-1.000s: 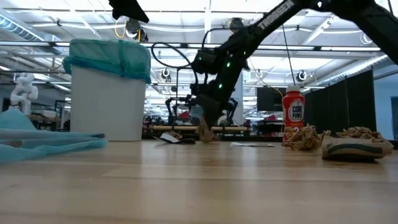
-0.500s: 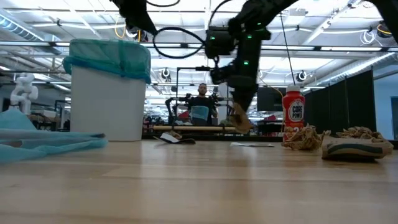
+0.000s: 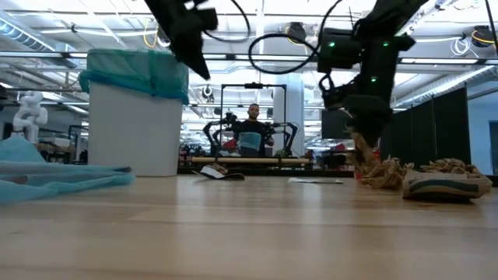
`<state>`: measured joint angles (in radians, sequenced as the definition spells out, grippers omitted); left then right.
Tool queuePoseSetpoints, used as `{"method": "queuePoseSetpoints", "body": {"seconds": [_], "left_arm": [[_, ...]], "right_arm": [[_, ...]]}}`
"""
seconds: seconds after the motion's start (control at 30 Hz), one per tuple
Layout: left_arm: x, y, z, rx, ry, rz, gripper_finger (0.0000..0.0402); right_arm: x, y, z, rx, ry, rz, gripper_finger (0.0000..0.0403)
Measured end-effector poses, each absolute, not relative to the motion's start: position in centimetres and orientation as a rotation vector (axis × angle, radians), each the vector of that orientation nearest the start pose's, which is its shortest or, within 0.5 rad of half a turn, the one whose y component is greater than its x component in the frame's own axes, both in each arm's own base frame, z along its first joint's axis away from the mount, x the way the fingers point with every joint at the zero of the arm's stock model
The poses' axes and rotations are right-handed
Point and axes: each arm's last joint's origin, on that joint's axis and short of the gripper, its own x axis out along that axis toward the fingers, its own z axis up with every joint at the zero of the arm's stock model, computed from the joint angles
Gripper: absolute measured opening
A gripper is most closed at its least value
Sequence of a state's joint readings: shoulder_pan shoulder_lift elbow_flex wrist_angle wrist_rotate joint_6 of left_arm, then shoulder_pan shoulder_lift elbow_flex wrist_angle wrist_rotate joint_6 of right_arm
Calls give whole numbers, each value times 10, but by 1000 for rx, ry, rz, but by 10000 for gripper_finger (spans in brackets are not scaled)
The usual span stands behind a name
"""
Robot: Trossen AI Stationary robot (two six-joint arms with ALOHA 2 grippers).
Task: Place trash/remove bag and relplace
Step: Put the brown napkin into the trash bin
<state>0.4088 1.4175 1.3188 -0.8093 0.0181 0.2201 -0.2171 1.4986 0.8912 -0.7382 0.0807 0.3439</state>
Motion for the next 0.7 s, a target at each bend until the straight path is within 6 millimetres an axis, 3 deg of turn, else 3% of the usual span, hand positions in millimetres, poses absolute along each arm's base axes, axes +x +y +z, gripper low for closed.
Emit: {"method": "queuePoseSetpoints", "body": {"seconds": [0.13, 0.27, 0.43, 0.7], "left_arm": [[288, 125, 298, 45, 990, 251, 0], [300, 135, 276, 149, 1087, 350, 2], [309, 152, 250, 174, 1178, 370, 33], [318, 181, 229, 131, 1134, 424, 95]], "right_arm": [[246, -50, 192, 374, 1217, -553, 4], [243, -43, 203, 342, 1154, -583, 30], [241, -39, 213, 329, 1083, -589, 89], [240, -39, 217, 317, 1058, -597, 183]]}}
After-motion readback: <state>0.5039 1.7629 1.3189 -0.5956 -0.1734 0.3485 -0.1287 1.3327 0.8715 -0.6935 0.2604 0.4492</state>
